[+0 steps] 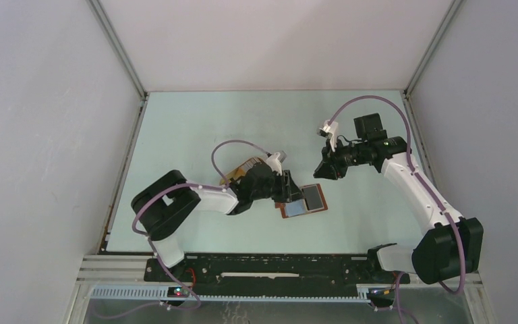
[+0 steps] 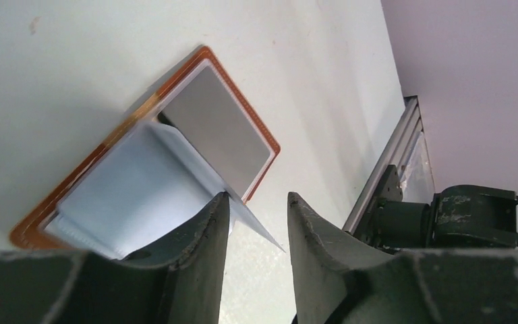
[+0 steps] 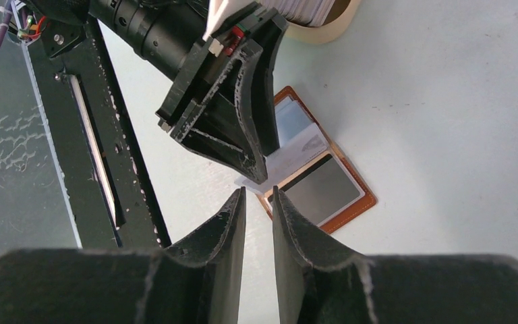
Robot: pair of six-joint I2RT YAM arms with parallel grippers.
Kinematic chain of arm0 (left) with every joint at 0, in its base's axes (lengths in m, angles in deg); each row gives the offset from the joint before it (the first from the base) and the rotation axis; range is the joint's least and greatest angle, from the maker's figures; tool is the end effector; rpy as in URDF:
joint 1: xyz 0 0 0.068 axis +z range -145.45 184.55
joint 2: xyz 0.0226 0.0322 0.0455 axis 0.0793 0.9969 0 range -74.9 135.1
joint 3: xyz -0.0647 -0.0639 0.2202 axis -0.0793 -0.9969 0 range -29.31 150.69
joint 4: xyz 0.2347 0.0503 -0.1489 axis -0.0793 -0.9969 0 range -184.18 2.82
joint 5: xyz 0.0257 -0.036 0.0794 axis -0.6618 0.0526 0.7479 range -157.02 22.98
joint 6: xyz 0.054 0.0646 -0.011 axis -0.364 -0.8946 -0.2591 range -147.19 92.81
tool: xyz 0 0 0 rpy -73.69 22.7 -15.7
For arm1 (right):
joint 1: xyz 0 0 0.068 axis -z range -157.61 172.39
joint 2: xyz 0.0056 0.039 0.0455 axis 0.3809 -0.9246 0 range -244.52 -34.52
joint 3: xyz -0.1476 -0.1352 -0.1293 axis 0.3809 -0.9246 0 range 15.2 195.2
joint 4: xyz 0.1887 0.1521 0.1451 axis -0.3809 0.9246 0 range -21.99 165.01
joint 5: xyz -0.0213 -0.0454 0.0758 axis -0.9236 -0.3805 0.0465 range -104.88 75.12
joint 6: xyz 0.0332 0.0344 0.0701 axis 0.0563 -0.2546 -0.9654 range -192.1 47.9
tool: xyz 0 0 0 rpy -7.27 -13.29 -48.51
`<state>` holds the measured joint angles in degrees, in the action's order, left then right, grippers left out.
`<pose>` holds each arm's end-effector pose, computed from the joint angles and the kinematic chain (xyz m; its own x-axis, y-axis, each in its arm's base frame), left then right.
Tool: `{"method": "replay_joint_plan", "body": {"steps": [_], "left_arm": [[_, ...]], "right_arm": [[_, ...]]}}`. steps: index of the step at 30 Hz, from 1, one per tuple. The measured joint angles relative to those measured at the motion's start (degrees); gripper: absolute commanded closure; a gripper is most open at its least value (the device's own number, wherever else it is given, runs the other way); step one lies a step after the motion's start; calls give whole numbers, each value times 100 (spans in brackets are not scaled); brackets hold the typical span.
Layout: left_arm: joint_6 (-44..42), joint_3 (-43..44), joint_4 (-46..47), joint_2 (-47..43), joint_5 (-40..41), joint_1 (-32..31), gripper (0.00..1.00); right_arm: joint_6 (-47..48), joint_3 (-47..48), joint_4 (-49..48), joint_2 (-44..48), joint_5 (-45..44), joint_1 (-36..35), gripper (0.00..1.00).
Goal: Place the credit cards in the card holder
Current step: Turn over the card slot in the card holder.
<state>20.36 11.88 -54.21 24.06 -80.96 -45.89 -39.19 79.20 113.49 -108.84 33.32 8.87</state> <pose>0.2293 -0.3058 0.0833 -0.8352 -0.1135 -0.5381 0.4019 0.5421 -0.7380 0.2803 0.1246 0.2420 -0.3691 -0.4611 -0.8069 -0.9098 0.3567 0.2123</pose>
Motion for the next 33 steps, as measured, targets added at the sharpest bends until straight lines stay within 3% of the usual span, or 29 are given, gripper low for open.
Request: {"method": "replay_joint_plan", "body": {"steps": [9,15,16,18,20,22,26,28,29,33], "left_arm": [[4,944,-20,804,-461,-46,53],[2,1314,-76,1309,-708,-81,53],[-7,1311,-122,1318,-719,-79,53],[-120,1261,-249,1215,-667,-52,52],[-363,1038,-470,774,-428,2,51],[-699,789,-776,70,-96,46,48],[-1552,179,-975,-1912,887,81,35],[-1943,-85,-949,-2850,1416,81,19],[-2057,-186,-927,-3158,1628,81,4],[-2258,-614,-914,-3987,2524,114,0]], "right_arm": [[-7,0,-4,98,72,223,70],[-11,-57,-15,776,201,756,69],[-17,-92,-39,984,208,824,66],[-48,-186,-133,1458,201,920,50],[-131,-275,-254,1930,201,944,26],[-214,-341,-420,2378,284,942,15],[-514,-350,-811,2680,905,942,13],[-678,-350,-994,2498,1268,942,13],[-717,-352,-1051,2387,1362,942,14],[-800,-461,-1224,1860,1445,916,14]]}}
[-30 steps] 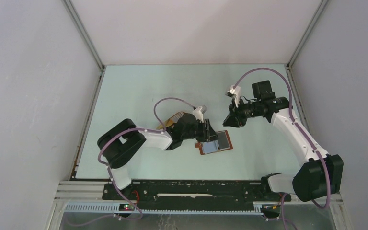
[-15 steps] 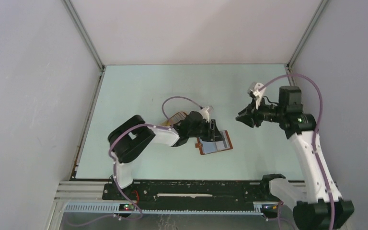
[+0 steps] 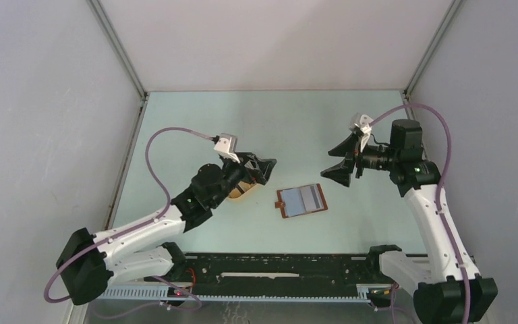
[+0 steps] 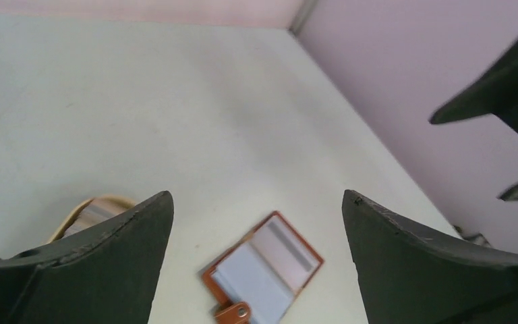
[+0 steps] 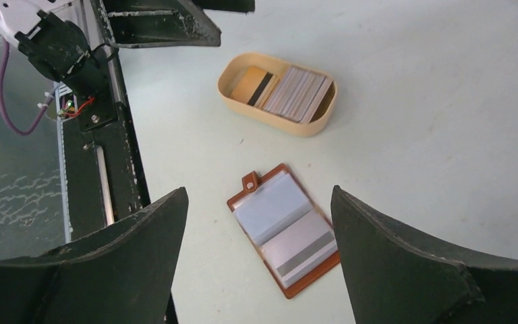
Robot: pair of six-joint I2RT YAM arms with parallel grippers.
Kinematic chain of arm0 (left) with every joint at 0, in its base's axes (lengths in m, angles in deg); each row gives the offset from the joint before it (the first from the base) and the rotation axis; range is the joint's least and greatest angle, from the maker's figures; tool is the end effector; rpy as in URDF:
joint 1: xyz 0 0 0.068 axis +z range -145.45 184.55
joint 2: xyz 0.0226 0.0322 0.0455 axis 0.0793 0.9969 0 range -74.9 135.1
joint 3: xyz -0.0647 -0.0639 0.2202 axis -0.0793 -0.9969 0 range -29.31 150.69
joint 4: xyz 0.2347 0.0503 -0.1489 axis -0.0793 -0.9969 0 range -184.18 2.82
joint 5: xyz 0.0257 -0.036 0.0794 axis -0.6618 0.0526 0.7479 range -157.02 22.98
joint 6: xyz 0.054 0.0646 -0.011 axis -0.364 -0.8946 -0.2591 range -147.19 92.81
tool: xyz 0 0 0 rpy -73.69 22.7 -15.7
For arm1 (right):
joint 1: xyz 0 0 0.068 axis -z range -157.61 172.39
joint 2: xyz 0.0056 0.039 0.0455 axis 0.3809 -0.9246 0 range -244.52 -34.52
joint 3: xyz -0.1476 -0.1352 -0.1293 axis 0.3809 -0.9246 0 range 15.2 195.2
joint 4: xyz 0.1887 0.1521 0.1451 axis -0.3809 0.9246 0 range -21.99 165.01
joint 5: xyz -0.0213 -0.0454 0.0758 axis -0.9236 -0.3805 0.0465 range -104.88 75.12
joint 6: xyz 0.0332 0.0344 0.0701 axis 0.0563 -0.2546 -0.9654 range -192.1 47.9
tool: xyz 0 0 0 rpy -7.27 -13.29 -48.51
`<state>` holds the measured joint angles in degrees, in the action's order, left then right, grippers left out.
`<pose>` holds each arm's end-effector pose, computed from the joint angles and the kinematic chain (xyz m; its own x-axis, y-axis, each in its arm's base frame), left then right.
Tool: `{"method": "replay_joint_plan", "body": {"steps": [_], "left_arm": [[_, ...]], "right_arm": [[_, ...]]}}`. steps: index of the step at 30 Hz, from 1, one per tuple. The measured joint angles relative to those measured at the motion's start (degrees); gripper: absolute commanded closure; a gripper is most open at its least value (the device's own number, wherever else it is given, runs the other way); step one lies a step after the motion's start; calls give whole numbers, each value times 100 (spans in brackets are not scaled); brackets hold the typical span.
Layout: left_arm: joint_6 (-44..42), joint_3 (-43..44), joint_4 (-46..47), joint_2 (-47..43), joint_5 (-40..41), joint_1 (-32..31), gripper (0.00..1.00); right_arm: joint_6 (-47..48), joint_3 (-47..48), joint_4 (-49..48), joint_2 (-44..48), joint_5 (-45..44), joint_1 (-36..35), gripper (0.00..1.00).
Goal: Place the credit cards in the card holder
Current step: Turn over the card slot in the card holder.
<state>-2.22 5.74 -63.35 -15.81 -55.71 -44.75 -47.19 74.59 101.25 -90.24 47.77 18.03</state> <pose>0.2188 -0.2320 0.2545 -0.2620 -0.3302 -0.9068 0.5569 0.7157 -0.4215 0.2428 0.0850 0.3256 -0.1071 -0.2021 -0.9735 -0.9376 0.3463 0.0312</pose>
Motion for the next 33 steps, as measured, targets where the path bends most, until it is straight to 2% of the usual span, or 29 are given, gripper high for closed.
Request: {"method": "replay_joint_plan", "body": {"steps": [4,9,13,20,28,33], "left_arm": [[210,-118,-302,216,407,184,0],[363,-118,-717,627,745,273,0],[647,-343,-446,601,1128,295,1],[1567,-1517,485,538,1541,647,9],[2210,-1644,529,225,1917,684,11],[2264,-1644,538,251,1954,684,12]], "right_arm": [[-116,-188,-44,-345,-332,-258,15],[-398,4,-179,-1045,-931,-1108,20],[-706,1034,-37,-2435,-1331,-1655,32],[-1257,3073,367,-4835,-1777,-2179,43],[-1825,4669,946,-6507,-2116,-2638,45],[-1950,5145,1143,-6990,-2317,-2769,46]]}}
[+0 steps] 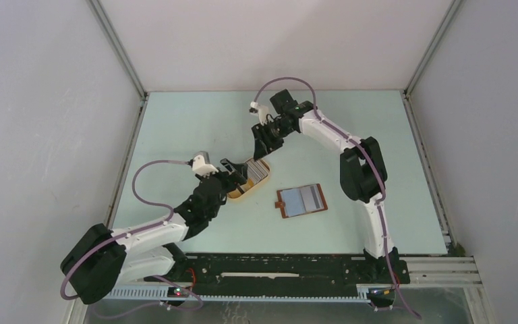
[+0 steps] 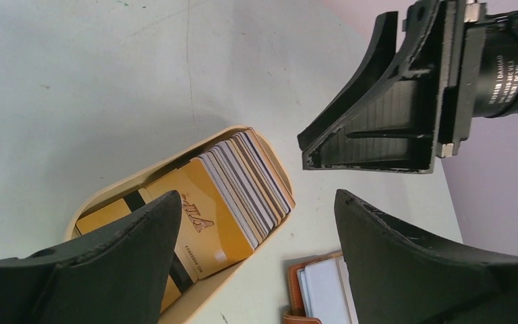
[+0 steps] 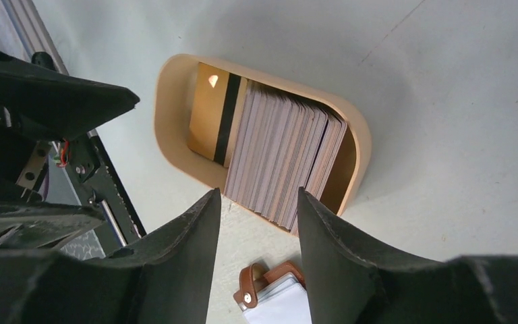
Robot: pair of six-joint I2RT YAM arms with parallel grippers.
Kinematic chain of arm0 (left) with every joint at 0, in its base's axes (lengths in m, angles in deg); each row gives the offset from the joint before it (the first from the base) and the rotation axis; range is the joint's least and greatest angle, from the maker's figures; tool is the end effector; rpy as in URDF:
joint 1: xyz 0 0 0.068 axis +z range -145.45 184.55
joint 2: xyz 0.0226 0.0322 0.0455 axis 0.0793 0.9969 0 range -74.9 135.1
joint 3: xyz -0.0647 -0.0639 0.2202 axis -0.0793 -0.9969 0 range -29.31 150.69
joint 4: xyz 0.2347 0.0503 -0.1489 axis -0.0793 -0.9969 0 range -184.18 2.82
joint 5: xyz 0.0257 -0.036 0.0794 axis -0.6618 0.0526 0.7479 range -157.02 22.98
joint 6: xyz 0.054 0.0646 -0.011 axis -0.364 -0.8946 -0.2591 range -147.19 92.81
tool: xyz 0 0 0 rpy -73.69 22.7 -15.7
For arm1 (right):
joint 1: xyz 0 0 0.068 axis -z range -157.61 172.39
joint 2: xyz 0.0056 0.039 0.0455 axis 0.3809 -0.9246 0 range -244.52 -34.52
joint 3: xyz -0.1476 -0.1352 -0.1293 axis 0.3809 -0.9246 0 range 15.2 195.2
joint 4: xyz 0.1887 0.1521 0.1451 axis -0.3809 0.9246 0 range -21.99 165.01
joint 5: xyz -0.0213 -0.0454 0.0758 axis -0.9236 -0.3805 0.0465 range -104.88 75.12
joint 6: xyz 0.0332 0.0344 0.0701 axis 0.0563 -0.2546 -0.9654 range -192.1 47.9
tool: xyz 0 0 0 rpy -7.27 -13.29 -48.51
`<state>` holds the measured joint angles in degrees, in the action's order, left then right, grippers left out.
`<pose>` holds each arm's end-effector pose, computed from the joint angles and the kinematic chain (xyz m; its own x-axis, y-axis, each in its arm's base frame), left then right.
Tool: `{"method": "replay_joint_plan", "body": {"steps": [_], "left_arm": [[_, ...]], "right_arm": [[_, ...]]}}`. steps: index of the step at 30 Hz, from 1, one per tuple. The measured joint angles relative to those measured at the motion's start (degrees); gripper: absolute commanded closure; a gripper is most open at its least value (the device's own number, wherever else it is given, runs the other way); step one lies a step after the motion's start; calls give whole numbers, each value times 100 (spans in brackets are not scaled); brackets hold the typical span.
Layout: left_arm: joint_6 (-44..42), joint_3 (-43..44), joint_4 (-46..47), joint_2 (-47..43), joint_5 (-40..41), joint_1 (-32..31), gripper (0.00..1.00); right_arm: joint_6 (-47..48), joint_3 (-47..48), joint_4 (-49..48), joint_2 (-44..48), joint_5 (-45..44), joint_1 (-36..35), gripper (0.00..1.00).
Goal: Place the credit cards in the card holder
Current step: Turn over the card slot in the card holder.
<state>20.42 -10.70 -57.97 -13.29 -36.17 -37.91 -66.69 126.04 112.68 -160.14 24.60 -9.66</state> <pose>0.2339 -0.1622 0.1428 -0.2752 -0.6077 -0.7450 0.0131 0.7725 -0.6349 0.3931 0.3021 0.1755 -0.6622 -0.5004 -0.5577 -0.7493 0.4374 0.4973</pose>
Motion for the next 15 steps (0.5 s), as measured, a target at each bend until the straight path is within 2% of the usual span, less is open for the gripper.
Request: {"method": "replay_joint_plan", "body": {"steps": [15], "left_arm": [[-2,0,9,140,-85,0,12]], "right_arm": [[-15,26,258,-398,-409,-28,42]]}}
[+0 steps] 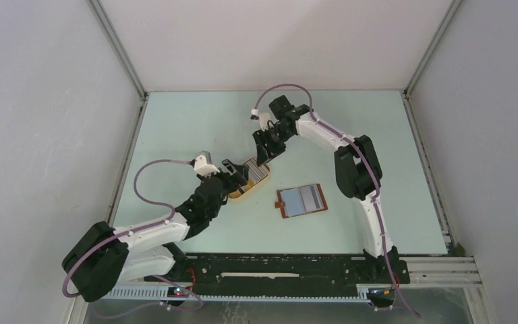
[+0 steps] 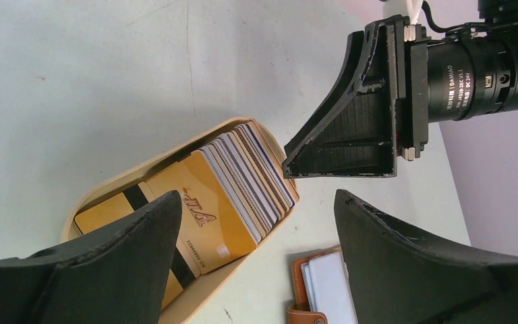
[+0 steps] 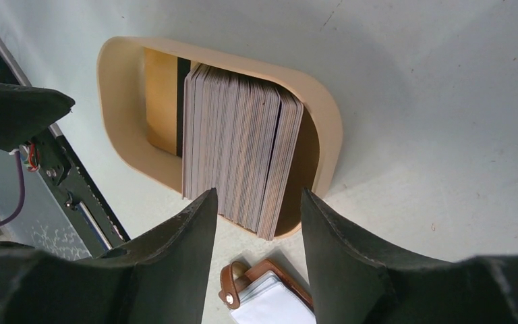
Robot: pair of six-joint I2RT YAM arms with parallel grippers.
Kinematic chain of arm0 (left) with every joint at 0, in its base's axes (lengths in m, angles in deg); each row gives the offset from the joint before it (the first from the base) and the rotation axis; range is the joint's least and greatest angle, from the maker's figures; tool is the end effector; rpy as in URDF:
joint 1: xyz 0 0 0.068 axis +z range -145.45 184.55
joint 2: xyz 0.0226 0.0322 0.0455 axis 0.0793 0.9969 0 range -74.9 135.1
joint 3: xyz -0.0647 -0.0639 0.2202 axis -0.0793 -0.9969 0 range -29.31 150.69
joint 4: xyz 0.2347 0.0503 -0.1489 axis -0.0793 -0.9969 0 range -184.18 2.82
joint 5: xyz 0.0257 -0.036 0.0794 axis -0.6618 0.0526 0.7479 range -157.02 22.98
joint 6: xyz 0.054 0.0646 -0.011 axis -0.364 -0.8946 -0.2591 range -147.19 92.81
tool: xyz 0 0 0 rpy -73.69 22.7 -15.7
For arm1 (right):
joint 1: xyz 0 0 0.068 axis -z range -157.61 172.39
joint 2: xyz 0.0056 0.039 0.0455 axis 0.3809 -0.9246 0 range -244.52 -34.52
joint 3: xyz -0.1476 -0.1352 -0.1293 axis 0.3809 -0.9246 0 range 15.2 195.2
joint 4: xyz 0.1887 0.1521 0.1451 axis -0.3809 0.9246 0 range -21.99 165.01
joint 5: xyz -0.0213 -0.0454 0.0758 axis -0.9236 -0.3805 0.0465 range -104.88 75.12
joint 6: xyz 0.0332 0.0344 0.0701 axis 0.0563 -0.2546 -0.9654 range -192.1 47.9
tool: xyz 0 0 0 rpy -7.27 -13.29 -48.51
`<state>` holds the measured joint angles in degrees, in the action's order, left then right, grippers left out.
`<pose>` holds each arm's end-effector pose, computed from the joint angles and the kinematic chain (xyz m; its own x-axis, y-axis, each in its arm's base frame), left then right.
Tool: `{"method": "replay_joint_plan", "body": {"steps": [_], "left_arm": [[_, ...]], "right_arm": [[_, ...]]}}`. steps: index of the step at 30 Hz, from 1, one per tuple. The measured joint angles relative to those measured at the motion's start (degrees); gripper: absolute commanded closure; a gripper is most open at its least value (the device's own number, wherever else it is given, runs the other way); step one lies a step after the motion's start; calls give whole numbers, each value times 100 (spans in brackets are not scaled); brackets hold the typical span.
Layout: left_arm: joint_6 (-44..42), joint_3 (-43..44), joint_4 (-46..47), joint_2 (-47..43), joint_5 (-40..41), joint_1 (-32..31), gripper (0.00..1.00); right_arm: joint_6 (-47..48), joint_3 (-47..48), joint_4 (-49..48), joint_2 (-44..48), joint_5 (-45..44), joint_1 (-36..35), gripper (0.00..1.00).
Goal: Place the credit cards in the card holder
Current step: Turn over the card slot in the card holder, then pick up the credit card from the storage box.
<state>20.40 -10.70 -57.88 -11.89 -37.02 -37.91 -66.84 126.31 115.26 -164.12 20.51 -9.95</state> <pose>0.2341 -0.1637 0.1365 -0.2983 -0.5938 -0.7473 0.0121 0.7805 -0.6250 0.3937 0.3005 0.1386 -0.7086 -0.5370 -0.4576 -0.7051 0.5144 0.4882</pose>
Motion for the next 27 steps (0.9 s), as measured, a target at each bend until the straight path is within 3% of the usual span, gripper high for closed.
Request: {"method": "replay_joint_plan", "body": {"steps": [27], "left_arm": [[-2,0,7,39,-24,0,12]], "right_arm": [[-153,103,68,-308,85,-195,37]]}}
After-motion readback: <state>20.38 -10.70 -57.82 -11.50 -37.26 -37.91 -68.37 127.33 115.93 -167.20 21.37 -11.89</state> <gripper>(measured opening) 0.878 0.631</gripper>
